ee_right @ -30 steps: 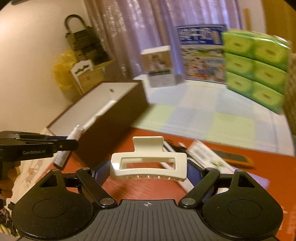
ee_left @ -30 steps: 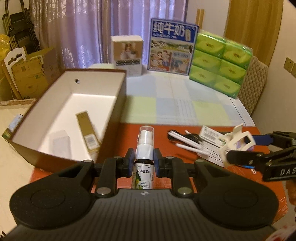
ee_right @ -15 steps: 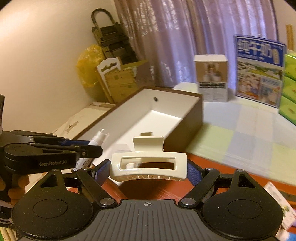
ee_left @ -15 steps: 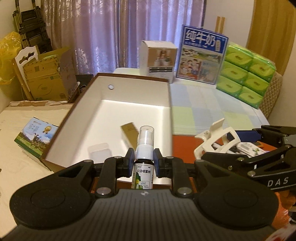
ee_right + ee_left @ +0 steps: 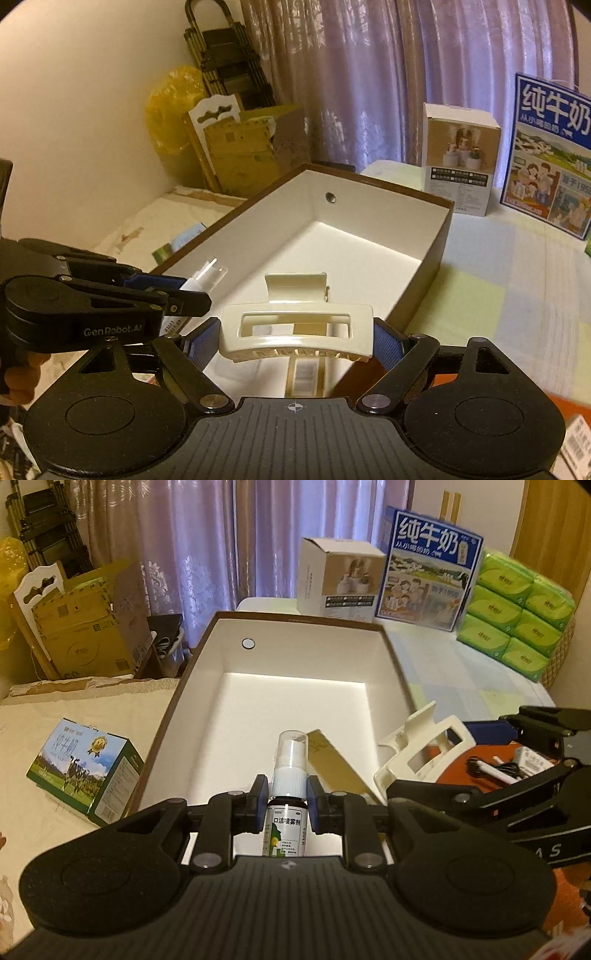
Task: Organize rigid objects
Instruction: 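Lower the spray bottle and hair clip into the box, opening both grippers, then withdraw both tools from the box back toward the table items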
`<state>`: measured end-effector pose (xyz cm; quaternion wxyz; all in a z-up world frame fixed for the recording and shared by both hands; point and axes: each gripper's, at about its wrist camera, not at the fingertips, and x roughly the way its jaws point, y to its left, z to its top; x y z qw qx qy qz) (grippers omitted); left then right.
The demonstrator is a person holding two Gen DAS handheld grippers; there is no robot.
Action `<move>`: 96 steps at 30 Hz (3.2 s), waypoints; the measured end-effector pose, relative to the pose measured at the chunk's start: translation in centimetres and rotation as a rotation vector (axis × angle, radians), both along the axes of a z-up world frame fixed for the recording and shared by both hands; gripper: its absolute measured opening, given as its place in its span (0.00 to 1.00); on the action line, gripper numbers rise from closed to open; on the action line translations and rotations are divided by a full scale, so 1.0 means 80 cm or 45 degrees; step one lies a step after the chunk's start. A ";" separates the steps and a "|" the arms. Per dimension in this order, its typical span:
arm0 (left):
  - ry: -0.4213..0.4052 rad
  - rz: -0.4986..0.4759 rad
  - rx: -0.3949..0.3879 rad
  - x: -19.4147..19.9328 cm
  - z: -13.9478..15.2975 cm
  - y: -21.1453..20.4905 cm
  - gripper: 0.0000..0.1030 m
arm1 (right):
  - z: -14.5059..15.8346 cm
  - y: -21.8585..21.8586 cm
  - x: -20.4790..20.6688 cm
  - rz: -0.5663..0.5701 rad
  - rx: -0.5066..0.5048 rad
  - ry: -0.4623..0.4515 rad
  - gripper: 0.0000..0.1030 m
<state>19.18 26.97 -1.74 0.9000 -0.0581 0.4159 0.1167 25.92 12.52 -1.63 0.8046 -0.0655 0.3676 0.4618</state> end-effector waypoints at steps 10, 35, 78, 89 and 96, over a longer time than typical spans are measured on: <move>0.090 -0.044 -0.012 0.071 -0.032 0.045 0.18 | -0.026 0.057 0.065 -0.018 -0.125 -0.029 0.79; 0.164 -0.082 -0.021 0.176 -0.073 0.078 0.28 | -0.062 0.099 0.152 -0.055 -0.252 -0.007 0.79; -0.013 0.001 -0.058 0.005 0.025 0.019 0.40 | 0.022 -0.013 0.028 -0.080 0.083 0.028 0.80; -0.051 -0.050 -0.098 -0.045 0.033 -0.057 0.40 | 0.028 -0.088 -0.022 -0.113 0.108 0.047 0.80; -0.028 -0.076 -0.123 -0.057 0.024 -0.109 0.40 | 0.023 -0.149 -0.039 -0.135 0.089 0.063 0.80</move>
